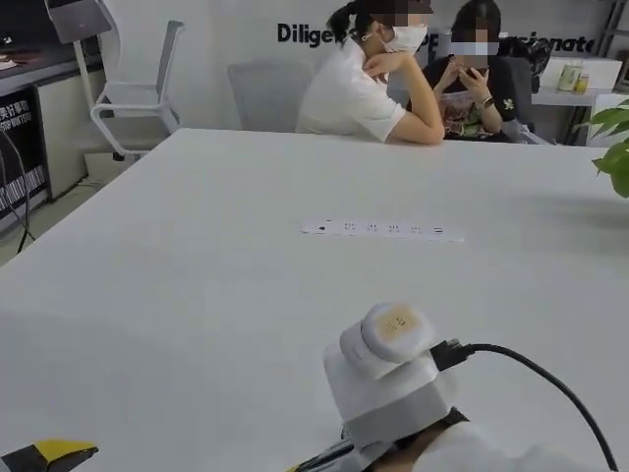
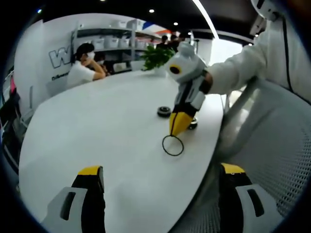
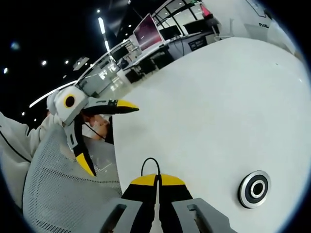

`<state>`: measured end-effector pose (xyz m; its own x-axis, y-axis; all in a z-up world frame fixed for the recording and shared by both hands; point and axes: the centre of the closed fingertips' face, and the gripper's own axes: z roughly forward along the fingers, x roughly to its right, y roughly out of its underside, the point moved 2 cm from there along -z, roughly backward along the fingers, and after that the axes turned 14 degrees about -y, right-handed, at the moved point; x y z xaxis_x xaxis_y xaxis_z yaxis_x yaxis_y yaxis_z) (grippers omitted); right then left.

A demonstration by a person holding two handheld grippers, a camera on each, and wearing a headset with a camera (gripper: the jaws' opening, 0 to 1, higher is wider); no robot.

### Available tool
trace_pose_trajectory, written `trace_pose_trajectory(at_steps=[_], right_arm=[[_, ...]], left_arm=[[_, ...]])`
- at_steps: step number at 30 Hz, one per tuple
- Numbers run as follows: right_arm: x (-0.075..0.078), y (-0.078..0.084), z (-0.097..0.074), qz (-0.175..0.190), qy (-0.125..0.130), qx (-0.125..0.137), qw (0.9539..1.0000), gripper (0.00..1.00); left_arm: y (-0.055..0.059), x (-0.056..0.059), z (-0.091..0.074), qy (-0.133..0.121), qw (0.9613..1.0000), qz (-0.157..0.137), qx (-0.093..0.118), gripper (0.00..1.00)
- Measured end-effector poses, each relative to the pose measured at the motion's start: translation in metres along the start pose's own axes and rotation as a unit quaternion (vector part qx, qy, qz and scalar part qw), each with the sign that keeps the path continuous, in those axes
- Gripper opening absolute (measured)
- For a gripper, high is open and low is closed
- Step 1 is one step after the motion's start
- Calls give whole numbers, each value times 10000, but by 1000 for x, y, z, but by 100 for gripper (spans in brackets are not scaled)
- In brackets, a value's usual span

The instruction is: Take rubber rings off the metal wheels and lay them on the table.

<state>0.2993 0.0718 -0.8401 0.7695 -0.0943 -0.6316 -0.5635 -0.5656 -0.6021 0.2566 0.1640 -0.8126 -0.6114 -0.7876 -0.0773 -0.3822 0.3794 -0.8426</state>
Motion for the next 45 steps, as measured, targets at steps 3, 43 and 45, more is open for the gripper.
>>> trace_pose_trajectory(at_steps=[3,43,45], right_arm=[[3,2,2,-59,64,-88,9999,0],[-5,-6,-21,-536,278,-52,9982,20],[-8,-8,-30,-555,268,22,9981,22]], left_arm=[[0,0,0,0,10000,-9,-5,100],[-9,-7,-6,-226,9989,-325,256,99],[-10,-8,-7,-246,9987,-336,281,99]])
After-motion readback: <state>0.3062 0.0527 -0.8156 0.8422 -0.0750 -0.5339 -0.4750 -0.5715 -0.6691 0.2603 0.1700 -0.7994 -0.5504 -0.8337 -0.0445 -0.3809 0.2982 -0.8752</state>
